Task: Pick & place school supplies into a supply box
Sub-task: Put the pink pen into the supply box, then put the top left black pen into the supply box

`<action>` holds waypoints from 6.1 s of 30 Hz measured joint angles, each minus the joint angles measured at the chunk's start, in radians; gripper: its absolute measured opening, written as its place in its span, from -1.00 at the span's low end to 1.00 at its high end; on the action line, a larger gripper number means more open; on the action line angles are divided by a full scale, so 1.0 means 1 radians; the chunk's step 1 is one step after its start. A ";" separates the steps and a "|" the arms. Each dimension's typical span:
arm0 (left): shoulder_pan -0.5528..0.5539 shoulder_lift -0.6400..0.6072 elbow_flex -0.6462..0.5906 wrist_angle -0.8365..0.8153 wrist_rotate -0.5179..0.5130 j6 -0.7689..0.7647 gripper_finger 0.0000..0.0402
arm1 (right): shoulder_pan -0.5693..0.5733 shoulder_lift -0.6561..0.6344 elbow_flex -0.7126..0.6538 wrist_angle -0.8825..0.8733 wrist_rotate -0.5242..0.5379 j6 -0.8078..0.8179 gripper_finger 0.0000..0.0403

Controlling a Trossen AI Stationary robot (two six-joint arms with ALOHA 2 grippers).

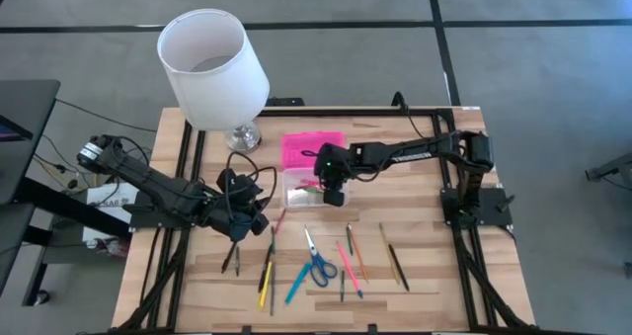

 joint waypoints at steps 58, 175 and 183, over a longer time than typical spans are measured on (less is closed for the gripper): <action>-0.056 0.099 -0.306 0.034 0.664 -0.602 -0.40 | 0.168 -0.428 -0.001 -0.217 0.029 0.283 -0.59; -0.230 0.203 -0.382 0.110 0.829 -0.576 -0.46 | 0.170 -0.428 -0.001 -0.202 0.027 0.307 -0.59; -0.225 0.204 -0.383 0.114 0.799 -0.509 -0.62 | 0.170 -0.428 -0.001 -0.202 0.027 0.308 -0.59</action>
